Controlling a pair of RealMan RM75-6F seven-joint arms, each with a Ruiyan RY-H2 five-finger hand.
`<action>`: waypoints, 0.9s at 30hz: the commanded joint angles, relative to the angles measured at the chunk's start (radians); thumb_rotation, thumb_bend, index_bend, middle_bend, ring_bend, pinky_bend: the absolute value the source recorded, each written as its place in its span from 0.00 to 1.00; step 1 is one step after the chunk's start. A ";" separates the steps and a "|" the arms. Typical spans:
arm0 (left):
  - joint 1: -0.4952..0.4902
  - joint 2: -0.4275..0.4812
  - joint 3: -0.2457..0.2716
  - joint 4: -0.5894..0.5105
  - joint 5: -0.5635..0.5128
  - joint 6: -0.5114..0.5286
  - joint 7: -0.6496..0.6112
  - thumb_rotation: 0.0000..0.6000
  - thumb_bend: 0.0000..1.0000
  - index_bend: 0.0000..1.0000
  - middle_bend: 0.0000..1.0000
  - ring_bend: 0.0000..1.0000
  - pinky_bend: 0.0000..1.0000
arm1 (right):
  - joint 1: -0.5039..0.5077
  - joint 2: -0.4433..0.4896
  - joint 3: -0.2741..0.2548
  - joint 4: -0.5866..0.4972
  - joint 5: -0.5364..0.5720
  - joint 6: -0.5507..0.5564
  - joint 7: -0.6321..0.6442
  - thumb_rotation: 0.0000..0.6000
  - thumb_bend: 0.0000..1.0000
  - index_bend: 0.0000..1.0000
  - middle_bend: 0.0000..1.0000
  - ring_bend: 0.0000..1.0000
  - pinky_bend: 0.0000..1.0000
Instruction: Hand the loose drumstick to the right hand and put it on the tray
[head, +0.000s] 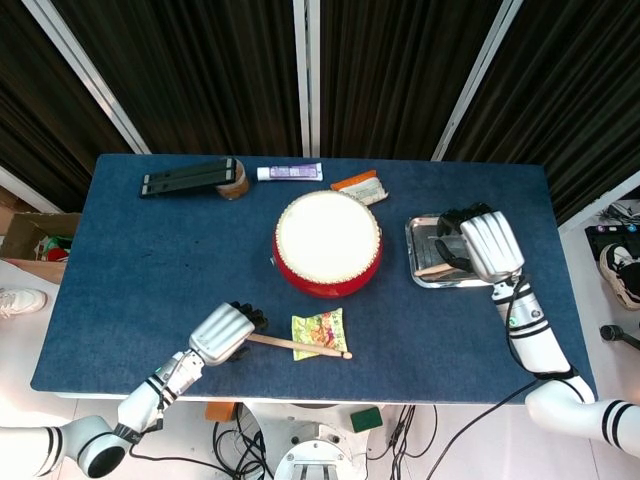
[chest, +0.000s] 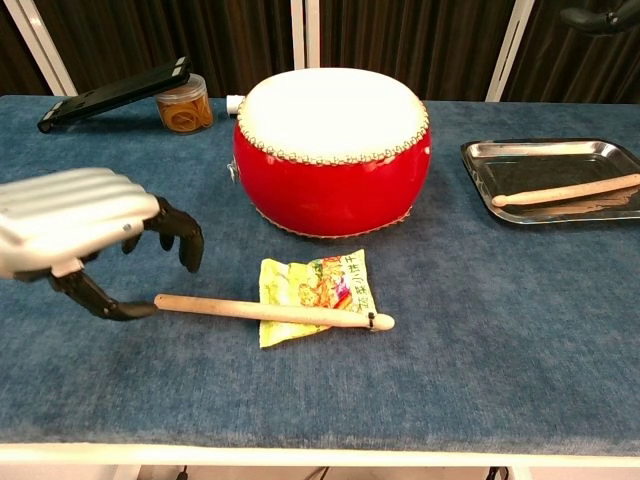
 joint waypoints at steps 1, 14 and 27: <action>0.019 -0.059 0.002 0.041 -0.007 0.001 0.046 1.00 0.25 0.44 0.40 0.37 0.52 | -0.004 -0.002 0.000 0.004 0.000 0.003 0.006 1.00 0.33 0.61 0.59 0.59 0.49; 0.031 -0.169 -0.038 0.108 -0.036 0.002 0.100 1.00 0.26 0.44 0.42 0.37 0.52 | -0.015 -0.006 0.003 0.021 -0.003 0.007 0.024 1.00 0.33 0.61 0.59 0.59 0.48; 0.044 -0.196 -0.043 0.144 -0.051 -0.005 0.104 1.00 0.33 0.50 0.50 0.41 0.52 | -0.019 -0.014 0.003 0.042 -0.003 -0.002 0.041 1.00 0.33 0.61 0.59 0.59 0.48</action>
